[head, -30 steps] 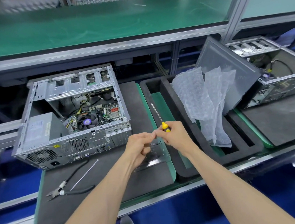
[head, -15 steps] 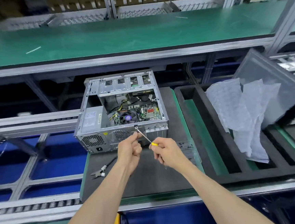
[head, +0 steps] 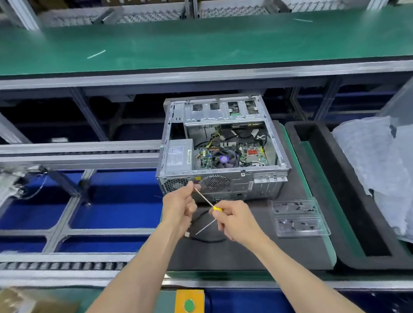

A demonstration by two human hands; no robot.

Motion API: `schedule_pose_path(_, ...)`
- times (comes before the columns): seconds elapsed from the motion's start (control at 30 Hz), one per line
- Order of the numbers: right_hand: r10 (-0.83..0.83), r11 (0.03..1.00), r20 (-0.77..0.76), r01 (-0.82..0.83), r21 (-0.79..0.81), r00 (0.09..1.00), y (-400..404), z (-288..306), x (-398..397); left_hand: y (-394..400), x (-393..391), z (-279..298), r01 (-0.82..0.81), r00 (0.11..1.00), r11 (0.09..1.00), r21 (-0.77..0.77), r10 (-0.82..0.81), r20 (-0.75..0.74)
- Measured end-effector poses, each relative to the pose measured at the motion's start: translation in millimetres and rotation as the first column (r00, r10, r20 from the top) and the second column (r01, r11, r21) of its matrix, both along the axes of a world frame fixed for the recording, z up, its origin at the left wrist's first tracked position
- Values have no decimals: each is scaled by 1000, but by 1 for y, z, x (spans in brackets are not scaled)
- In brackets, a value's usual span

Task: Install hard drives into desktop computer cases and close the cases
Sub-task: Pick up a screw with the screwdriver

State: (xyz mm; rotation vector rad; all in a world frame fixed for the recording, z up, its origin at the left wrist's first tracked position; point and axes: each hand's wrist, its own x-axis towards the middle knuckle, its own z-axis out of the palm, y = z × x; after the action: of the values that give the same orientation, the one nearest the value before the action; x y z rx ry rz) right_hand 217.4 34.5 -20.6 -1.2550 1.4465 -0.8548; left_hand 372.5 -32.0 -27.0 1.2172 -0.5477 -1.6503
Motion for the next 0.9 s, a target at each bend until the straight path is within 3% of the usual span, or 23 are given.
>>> schedule_pose_path(0.13,-29,995,-191,11,-96,981,0,-2,9,-5,10,-3,71,987,997,-43,-64,144)
schedule_pose_path(0.27,-88,985,-422,16,-171,902,6,-4,20,-15,16,2,136,966,989,-51,-121,230)
schedule_pose_path(0.37,-174,972,-331,107,-210,928,12,0,32,-20,17,4,170,962,984,-53,-154,224)
schedule_pose_path(0.6,-311,950,-25,310,-47,950,18,7,60,-18,14,5,157,980,987,-30,-152,129)
schedule_pose_path(0.77,-352,936,-6,352,14,936,12,13,84,-17,16,7,134,990,991,11,-133,-53)
schedule_pose_path(0.9,-391,919,-38,392,33,920,10,16,99,-17,18,8,135,989,990,49,-132,-60)
